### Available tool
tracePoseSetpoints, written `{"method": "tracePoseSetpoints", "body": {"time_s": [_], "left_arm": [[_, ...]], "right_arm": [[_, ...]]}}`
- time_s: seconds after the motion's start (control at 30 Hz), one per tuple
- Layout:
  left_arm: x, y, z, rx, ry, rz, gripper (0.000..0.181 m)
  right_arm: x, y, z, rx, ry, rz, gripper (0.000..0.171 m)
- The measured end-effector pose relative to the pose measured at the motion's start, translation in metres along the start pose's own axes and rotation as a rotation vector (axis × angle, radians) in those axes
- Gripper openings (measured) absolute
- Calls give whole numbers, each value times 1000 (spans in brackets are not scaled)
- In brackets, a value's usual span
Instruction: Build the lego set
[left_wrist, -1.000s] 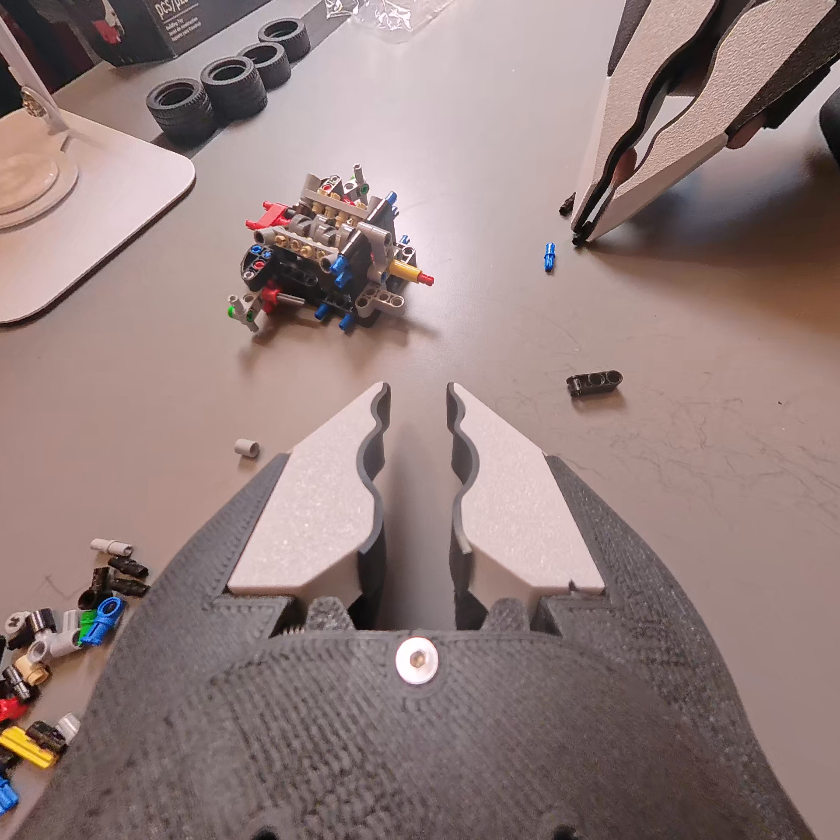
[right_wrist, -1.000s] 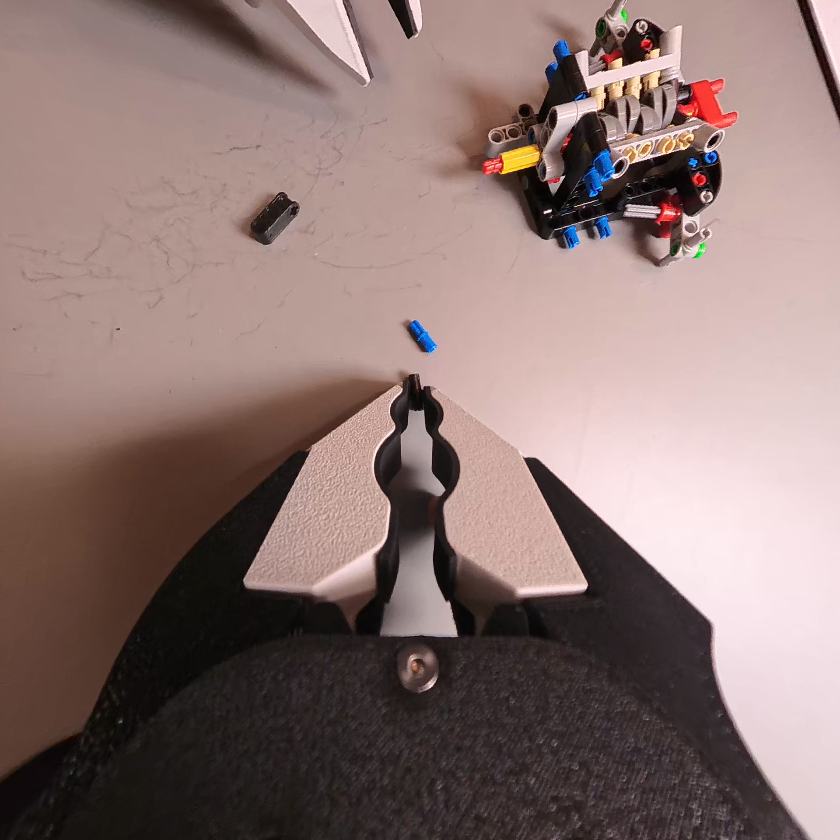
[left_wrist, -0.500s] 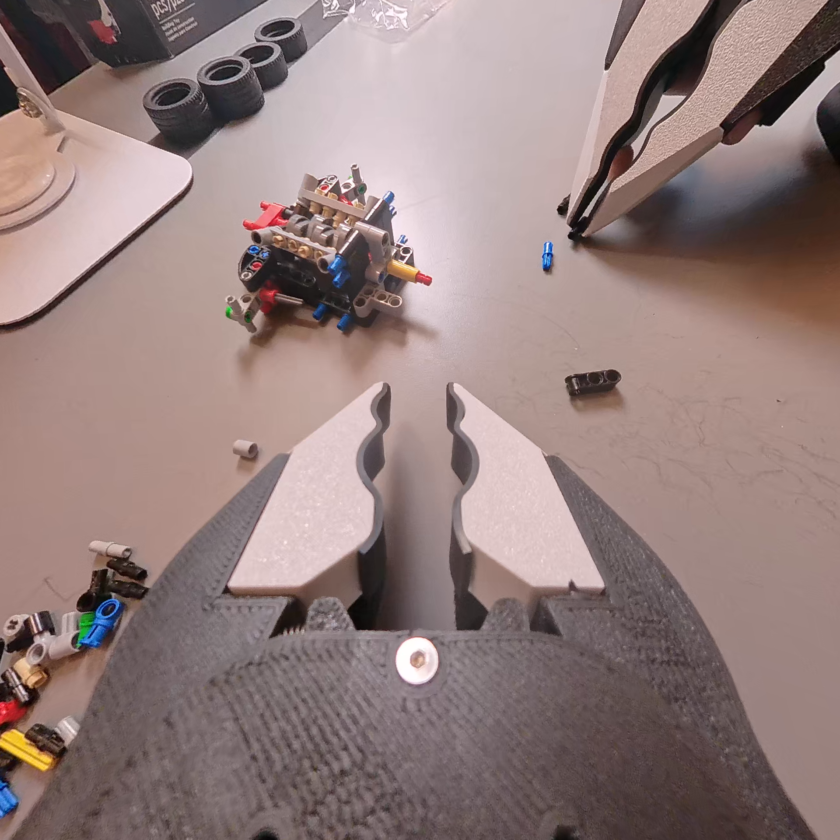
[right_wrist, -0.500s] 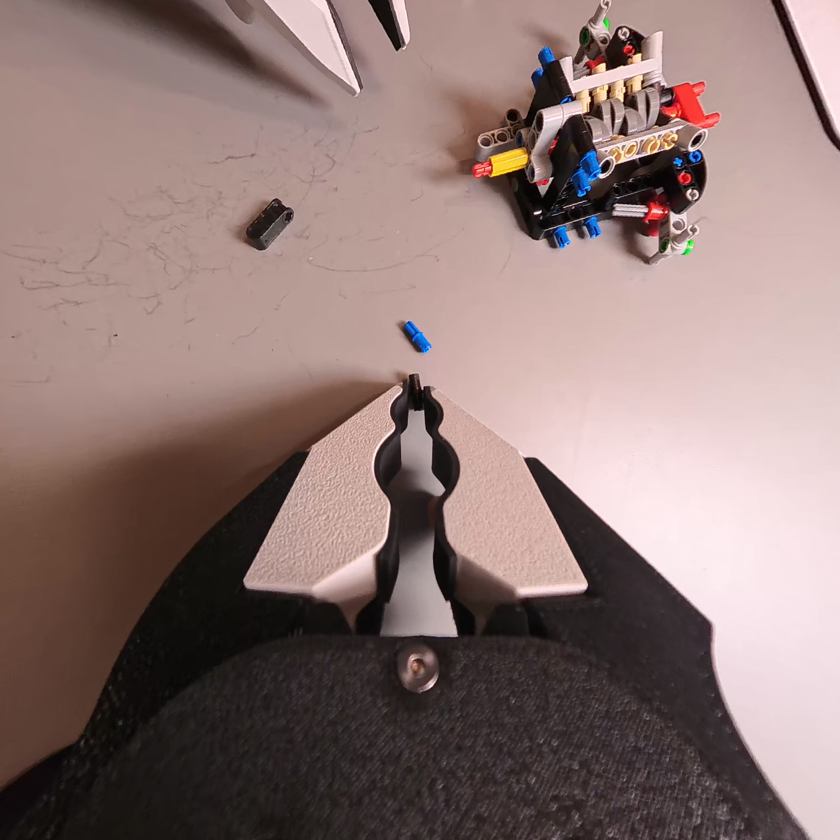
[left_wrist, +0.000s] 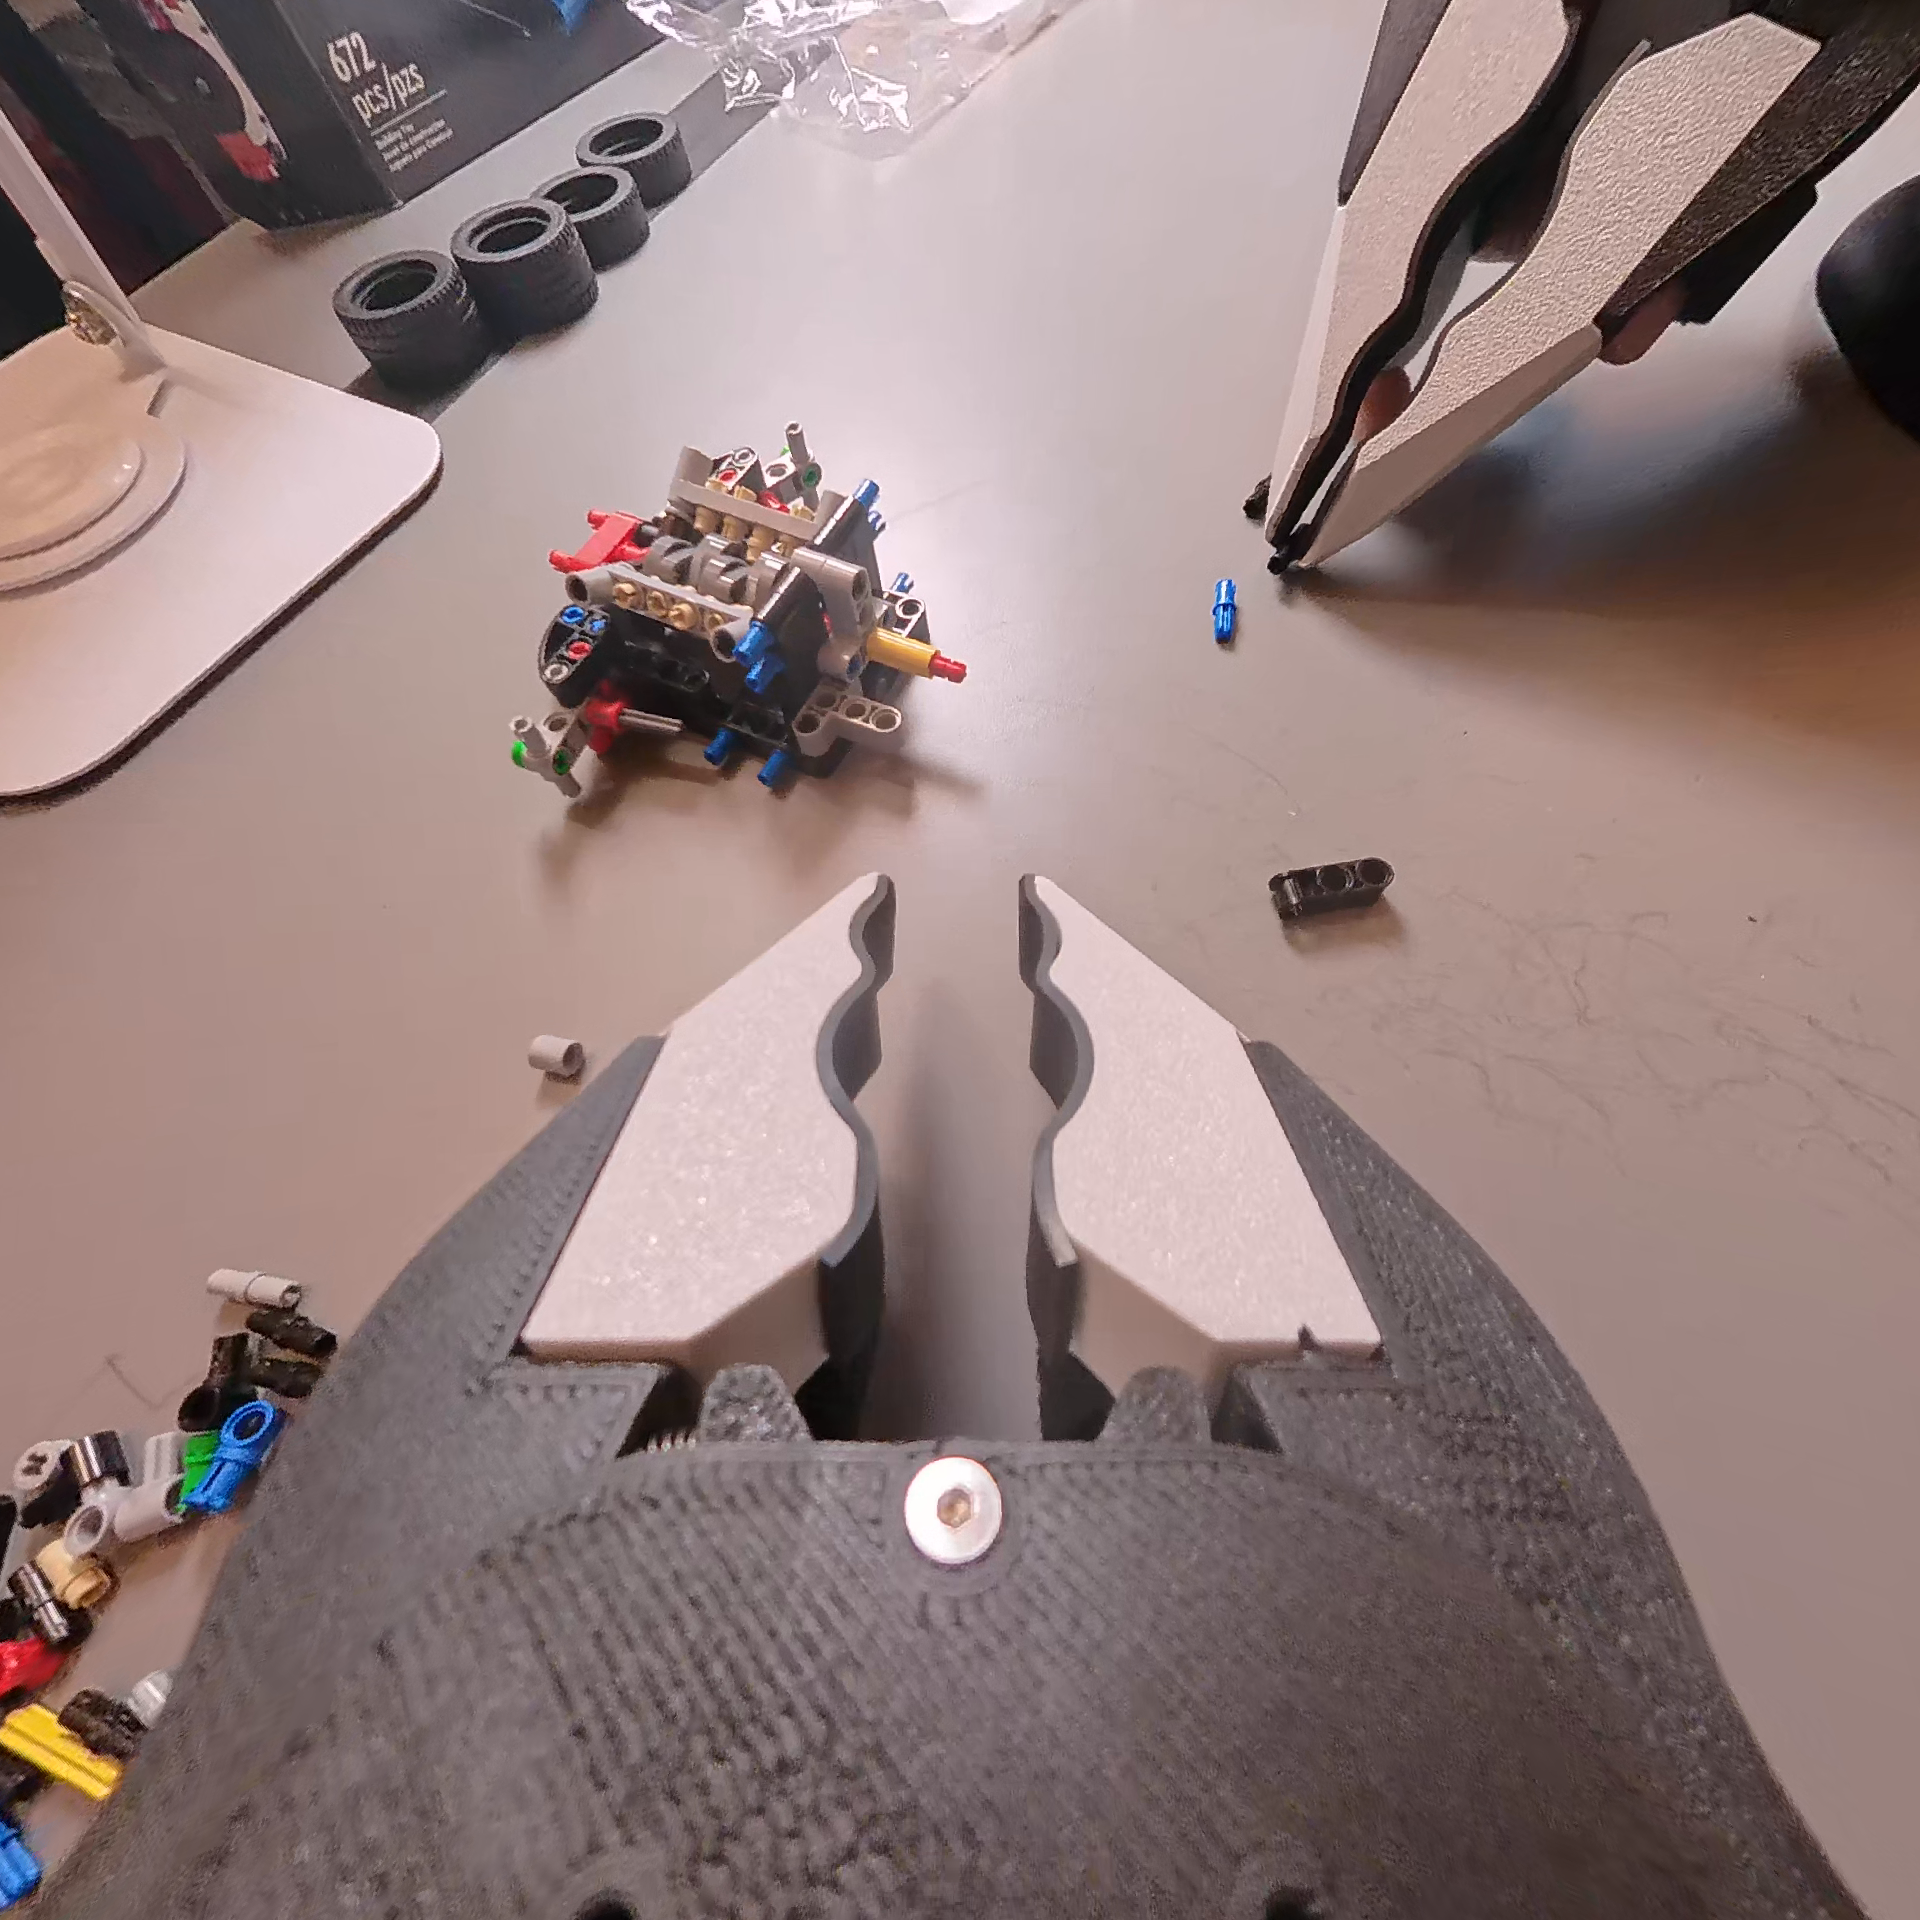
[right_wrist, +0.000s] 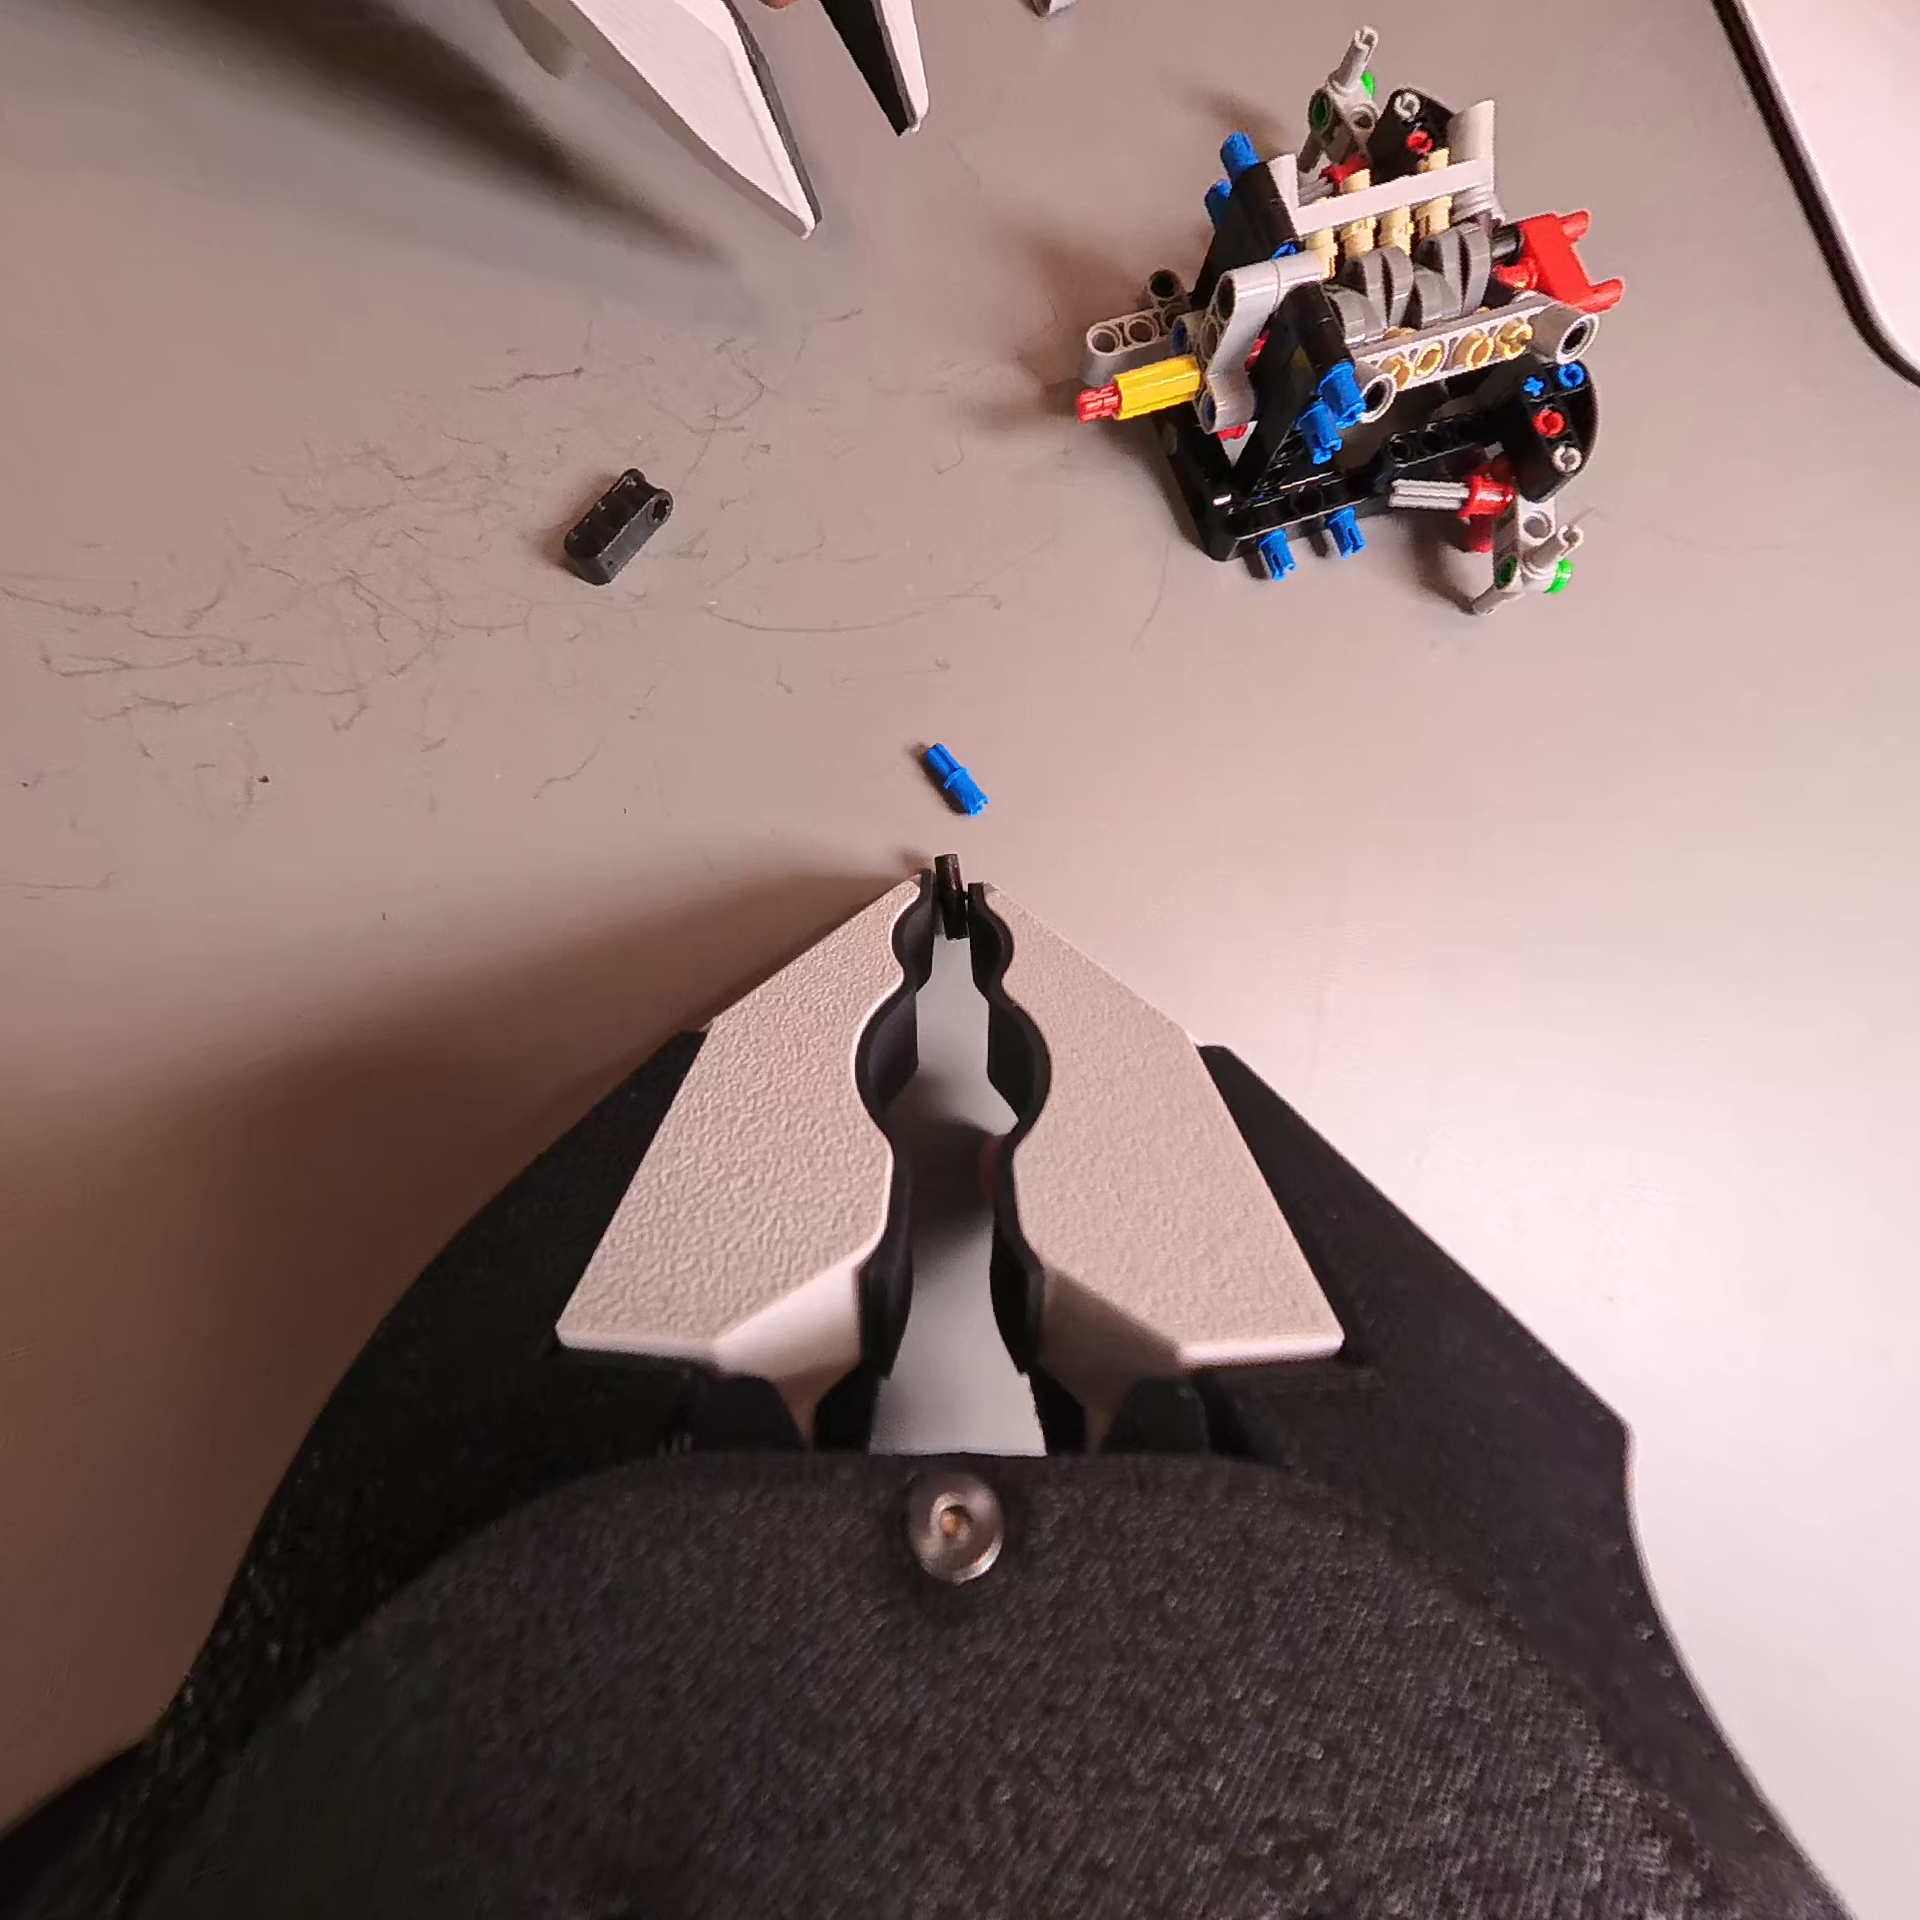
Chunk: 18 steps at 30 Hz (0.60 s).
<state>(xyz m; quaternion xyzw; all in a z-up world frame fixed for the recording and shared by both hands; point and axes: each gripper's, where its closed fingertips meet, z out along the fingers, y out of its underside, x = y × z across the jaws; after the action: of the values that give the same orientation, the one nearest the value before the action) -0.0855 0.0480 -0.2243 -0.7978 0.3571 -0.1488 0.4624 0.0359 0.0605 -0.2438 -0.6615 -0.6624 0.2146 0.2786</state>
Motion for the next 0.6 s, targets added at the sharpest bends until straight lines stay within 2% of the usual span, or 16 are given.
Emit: {"method": "tracePoseSetpoints", "body": {"time_s": [0.37, 0.47, 0.6], "left_arm": [[17, -6, 2, 22, 59, 33, 23], [31, -8, 1, 28, 126, 52, 24], [61, -7, -3, 19, 304, 70, 32]], "right_arm": [[3, 3, -5, 12, 5, 18, 5], [4, 4, -7, 7, 7, 18, 5], [4, 5, -8, 8, 7, 18, 5]]}}
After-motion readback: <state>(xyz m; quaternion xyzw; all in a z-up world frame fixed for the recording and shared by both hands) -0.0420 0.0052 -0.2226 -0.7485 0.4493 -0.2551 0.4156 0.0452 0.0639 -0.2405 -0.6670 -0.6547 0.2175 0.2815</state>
